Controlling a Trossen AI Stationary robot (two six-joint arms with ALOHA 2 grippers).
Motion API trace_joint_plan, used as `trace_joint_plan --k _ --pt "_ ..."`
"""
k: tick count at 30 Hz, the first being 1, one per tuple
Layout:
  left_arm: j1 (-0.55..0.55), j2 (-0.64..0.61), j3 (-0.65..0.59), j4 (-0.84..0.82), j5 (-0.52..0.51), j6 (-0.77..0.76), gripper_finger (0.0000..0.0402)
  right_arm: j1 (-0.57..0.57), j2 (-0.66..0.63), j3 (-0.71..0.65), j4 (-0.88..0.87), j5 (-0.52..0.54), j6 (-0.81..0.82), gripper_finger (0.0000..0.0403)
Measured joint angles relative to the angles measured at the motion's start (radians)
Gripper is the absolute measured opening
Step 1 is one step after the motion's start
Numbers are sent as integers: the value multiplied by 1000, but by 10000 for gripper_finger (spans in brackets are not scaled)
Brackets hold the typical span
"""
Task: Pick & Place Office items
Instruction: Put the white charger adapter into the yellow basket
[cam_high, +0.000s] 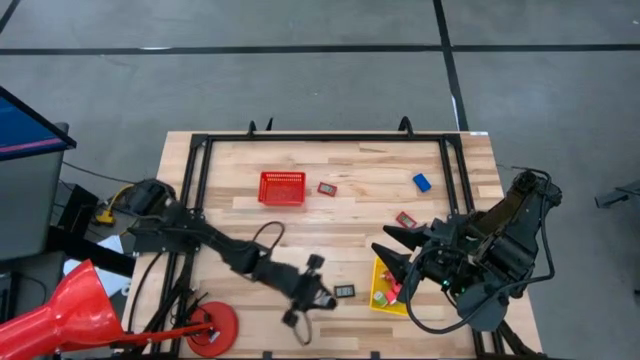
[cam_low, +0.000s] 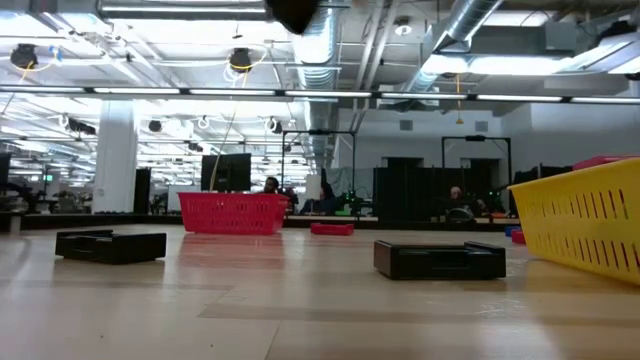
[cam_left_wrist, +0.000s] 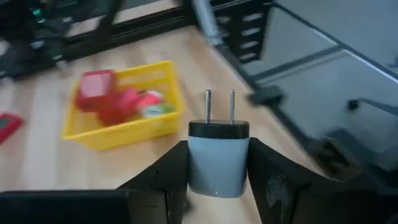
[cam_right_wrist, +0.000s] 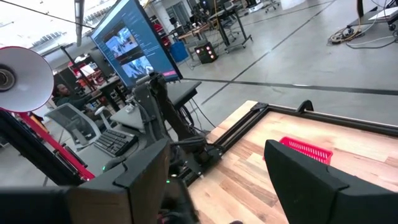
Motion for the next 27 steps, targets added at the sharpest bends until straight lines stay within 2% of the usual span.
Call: trace_joint_plan --k 13,27 --pt "130 260 265 13 132 24 136 0 0 0 0 1 -1 256" --pt "192 425 484 0 207 32 136 -10 0 0 0 8 -8 256"
